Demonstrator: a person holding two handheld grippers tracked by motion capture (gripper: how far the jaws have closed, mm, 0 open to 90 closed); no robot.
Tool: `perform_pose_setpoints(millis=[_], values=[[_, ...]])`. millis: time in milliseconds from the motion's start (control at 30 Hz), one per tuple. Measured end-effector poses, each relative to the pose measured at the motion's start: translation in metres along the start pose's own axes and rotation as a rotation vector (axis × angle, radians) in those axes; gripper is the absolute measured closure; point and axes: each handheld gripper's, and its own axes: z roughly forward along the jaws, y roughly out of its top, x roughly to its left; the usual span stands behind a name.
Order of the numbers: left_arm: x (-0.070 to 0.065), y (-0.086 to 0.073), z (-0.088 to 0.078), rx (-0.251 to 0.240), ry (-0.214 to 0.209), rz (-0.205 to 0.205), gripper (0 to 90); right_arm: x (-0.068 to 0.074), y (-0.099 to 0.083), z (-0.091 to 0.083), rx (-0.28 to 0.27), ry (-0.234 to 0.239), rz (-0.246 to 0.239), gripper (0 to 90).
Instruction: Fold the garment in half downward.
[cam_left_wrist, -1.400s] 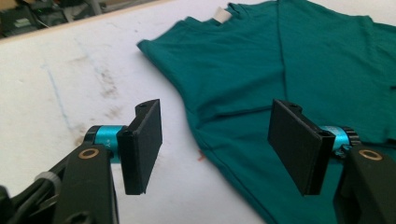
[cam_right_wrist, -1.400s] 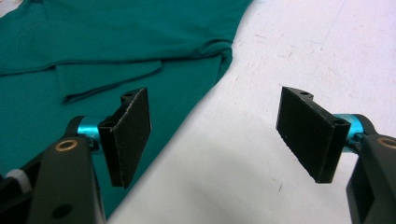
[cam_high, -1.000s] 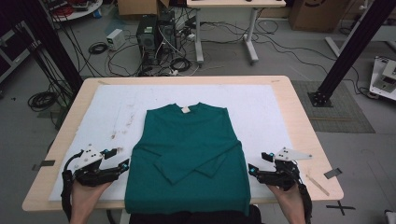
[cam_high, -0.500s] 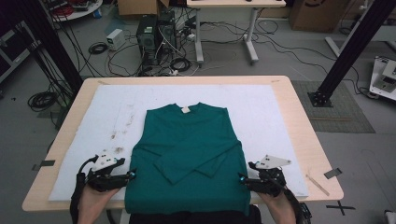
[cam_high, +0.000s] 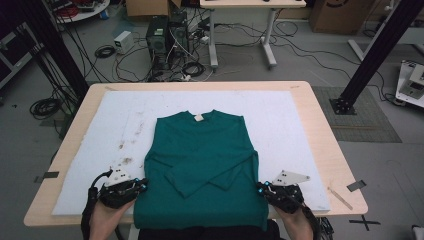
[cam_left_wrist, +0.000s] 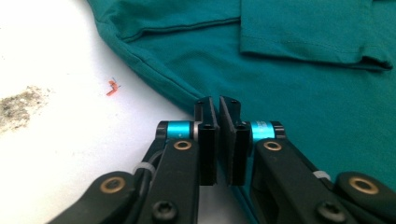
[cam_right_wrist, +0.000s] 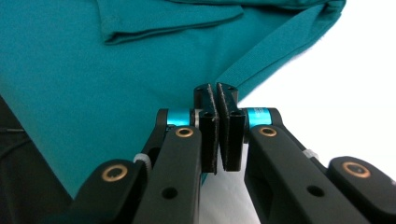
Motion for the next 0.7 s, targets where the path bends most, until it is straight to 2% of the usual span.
perform_pose_setpoints(millis=[167,300,433,700], values=[[-0.002,-0.004,-0.004,-0.008,-0.032,-0.015,86.7,0.0,-0.008,-0.01,-0.005,-0.014,0.017,89.6],[-0.008,-0.011,-0.011,-0.015,-0.061,-0.012,86.8,0.0,-0.02,-0.021,-0.008,0.007,0.031,89.7],[-0.016,-0.02,-0.017,-0.029,-0.089,-0.018,87.0,0.007,-0.031,-0.032,-0.012,0.015,0.036,89.6],[-0.031,-0.028,-0.027,-0.017,-0.125,0.011,87.1,0.02,-0.046,-0.048,-0.01,0.032,0.026,89.5]])
